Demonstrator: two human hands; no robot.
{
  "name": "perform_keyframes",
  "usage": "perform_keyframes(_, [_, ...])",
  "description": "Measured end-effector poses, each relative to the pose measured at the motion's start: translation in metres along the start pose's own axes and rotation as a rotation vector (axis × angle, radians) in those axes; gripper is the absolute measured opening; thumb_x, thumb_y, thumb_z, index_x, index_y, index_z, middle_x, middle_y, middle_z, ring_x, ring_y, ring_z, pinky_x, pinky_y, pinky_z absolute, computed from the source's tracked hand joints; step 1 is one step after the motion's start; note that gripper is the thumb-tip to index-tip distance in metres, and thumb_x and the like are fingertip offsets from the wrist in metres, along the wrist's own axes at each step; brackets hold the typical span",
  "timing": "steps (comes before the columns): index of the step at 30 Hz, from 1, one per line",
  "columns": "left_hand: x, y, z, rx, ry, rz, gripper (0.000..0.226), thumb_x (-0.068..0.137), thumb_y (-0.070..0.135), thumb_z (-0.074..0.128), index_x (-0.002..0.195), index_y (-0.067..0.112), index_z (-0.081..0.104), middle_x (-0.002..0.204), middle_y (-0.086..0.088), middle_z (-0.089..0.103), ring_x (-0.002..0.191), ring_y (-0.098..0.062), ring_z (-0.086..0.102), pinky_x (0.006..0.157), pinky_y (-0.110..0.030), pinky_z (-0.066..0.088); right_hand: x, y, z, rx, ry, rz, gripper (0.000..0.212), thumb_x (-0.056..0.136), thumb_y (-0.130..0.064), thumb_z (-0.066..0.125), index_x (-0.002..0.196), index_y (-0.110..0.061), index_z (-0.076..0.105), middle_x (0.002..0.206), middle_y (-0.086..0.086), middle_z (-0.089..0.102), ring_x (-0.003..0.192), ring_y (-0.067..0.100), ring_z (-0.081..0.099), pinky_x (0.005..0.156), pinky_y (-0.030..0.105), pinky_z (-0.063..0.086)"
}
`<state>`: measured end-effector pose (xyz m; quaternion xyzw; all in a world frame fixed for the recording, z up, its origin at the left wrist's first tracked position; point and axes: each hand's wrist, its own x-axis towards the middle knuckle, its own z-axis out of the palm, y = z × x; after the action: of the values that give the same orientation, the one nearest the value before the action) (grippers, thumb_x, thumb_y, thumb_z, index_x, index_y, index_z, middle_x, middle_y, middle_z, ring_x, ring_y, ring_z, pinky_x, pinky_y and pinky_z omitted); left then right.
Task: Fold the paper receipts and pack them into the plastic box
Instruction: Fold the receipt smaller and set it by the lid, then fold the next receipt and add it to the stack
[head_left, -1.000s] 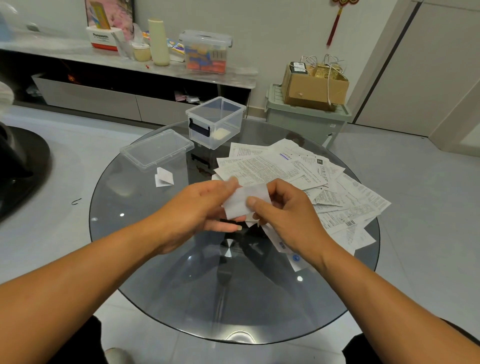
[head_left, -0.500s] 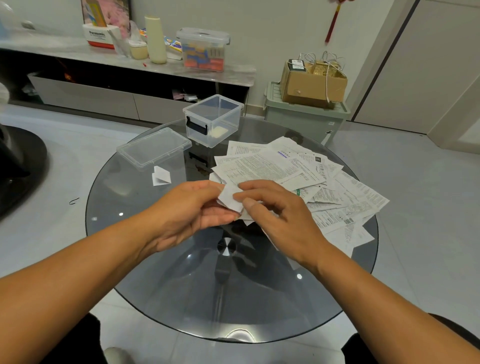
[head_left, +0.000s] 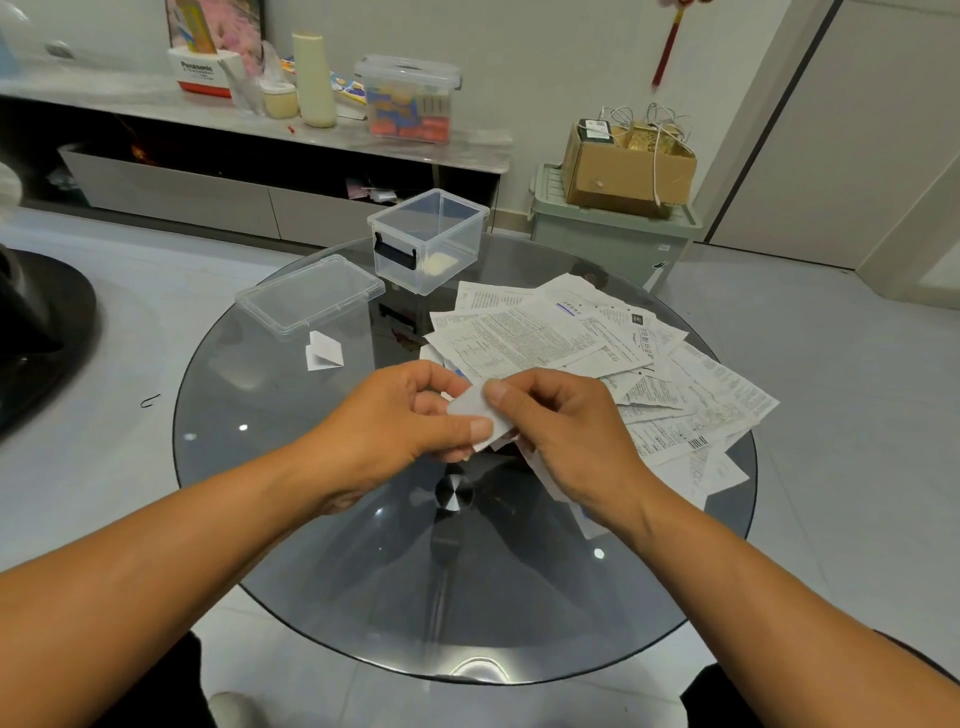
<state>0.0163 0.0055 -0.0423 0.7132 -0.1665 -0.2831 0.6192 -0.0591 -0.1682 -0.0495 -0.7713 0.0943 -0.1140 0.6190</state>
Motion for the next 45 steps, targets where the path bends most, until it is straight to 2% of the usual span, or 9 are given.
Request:
perform_keyframes(9, [0.006,0.001,-0.004,0.054,0.034,-0.062,0.01,0.088,0.008,0.074,0.095,0.002,0.069,0.081,-0.018,0.074,0.067,-0.016,0.068,0.065,-0.021,0.059,0.0,0.0,-0.001,0.035,0.046,0.051,0.018,0.096,-0.02,0.072,0.083,-0.008,0.075,0.062,0.007,0.067,0.053,0.014,0.055,0.054,0.026,0.045])
perform_keyframes(16, [0.013,0.02,-0.07,0.58,0.56,0.037,0.022,0.097,0.028,0.066,0.083,0.011,0.07,0.075,-0.006,0.069,0.06,-0.015,0.054,0.054,-0.027,0.036,0.016,0.021,-0.013,-0.586,0.194,-0.274,0.021,0.104,-0.033,0.059,0.12,-0.028,0.071,0.122,-0.016,0.065,0.118,0.003,0.055,0.103,0.036,0.046])
perform_keyframes(24, [0.034,-0.015,-0.119,0.777,0.642,-0.084,0.019,0.087,0.02,0.078,0.093,0.016,0.06,0.093,-0.009,0.065,0.087,-0.032,0.061,0.067,-0.036,0.045,0.031,0.021,-0.004,-0.801,0.045,-0.077,0.072,0.092,-0.072,0.053,0.153,-0.034,0.044,0.162,-0.009,0.038,0.151,0.012,0.027,0.128,0.046,0.01])
perform_keyframes(30, [0.037,-0.022,-0.113,0.976,0.557,0.032,0.012,0.092,0.016,0.069,0.084,0.022,0.065,0.092,-0.008,0.071,0.078,-0.024,0.059,0.068,-0.032,0.041,0.041,0.028,0.007,-1.027,0.065,-0.134,0.047,0.095,-0.067,0.052,0.128,-0.037,0.066,0.12,-0.011,0.065,0.123,0.017,0.055,0.126,0.051,0.0])
perform_keyframes(33, [0.035,-0.02,-0.1,1.043,0.585,0.201,0.015,0.099,0.016,0.061,0.108,0.019,0.073,0.104,-0.008,0.067,0.085,-0.025,0.06,0.073,-0.033,0.044,0.042,0.029,0.008,-0.957,0.133,-0.192,0.033,0.104,-0.049,0.048,0.099,-0.031,0.075,0.094,-0.013,0.068,0.1,0.014,0.062,0.126,0.049,0.002])
perform_keyframes(36, [0.026,-0.01,-0.081,1.01,0.608,0.454,0.024,0.1,0.019,0.059,0.124,0.021,0.065,0.102,0.001,0.055,0.086,-0.016,0.054,0.075,-0.031,0.042,0.042,0.027,0.003,-0.829,0.151,-0.258,0.027,0.106,-0.04,0.051,0.098,-0.032,0.076,0.086,-0.016,0.066,0.091,0.009,0.061,0.122,0.047,0.02])
perform_keyframes(38, [0.021,-0.003,-0.069,0.972,0.522,0.593,0.035,0.096,0.019,0.065,0.131,0.025,0.058,0.101,0.005,0.051,0.083,-0.01,0.05,0.075,-0.026,0.043,0.041,0.025,-0.004,-0.76,0.122,-0.343,0.023,0.104,-0.033,0.055,0.095,-0.031,0.075,0.079,-0.017,0.063,0.083,0.008,0.06,0.101,0.044,0.044])
perform_keyframes(43, [0.015,-0.003,-0.049,0.918,0.117,0.597,0.08,0.085,0.024,0.078,0.151,0.04,0.037,0.142,0.023,0.039,0.128,0.006,0.037,0.095,-0.004,0.032,0.019,0.01,-0.022,-0.47,-0.076,-0.231,0.017,0.103,-0.025,0.061,0.108,-0.033,0.075,0.104,-0.023,0.07,0.104,-0.004,0.06,0.091,0.016,0.046])
perform_keyframes(45, [0.016,-0.009,-0.047,0.957,-0.026,0.53,0.092,0.082,0.032,0.081,0.155,0.045,0.026,0.151,0.029,0.027,0.138,0.012,0.02,0.107,-0.007,0.023,0.009,0.007,-0.033,-0.427,-0.182,-0.165,0.018,0.104,-0.026,0.059,0.112,-0.036,0.073,0.107,-0.022,0.071,0.107,0.0,0.063,0.097,0.023,0.048])
